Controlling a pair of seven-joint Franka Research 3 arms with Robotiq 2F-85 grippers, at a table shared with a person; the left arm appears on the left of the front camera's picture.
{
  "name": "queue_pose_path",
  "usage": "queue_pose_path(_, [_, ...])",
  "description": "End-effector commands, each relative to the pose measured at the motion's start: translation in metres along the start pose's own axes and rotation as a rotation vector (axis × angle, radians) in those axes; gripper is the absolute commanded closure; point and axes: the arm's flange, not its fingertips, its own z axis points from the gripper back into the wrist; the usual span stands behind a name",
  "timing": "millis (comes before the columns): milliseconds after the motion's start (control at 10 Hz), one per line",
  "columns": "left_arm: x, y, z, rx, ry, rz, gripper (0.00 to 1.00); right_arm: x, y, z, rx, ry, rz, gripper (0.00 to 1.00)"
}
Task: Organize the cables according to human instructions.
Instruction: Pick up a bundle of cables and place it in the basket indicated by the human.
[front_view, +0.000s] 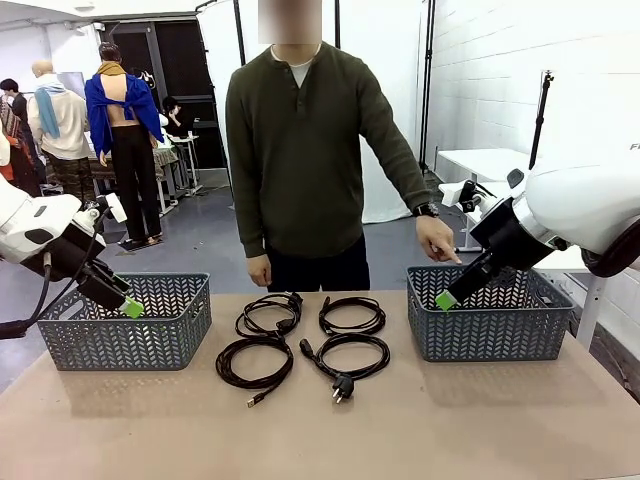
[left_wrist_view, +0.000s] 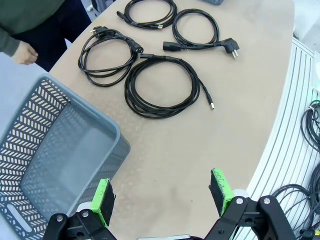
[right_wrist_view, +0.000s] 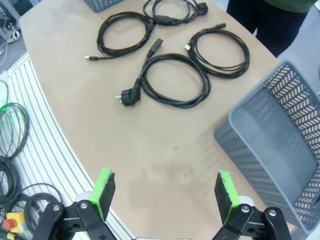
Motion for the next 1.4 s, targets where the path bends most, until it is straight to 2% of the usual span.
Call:
queue_pose_path(0, [-0.001, 0.002, 0.001, -0.016, -0.015, -0.002, 0.00, -0.001, -0.001, 0.000, 0.009, -0.004, 0.001, 0.00])
queue_pose_path(1100, [-0.001, 0.002, 0.001, -0.016, -0.015, -0.002, 0.00, 0.000, 0.000, 0.000, 0.000, 0.000, 0.000, 0.00])
queue_pose_path(1300, [-0.001, 0.002, 0.001, -0.016, -0.015, -0.002, 0.00, 0.014, 0.003, -0.009, -0.013, 0.051, -0.065, 0.00])
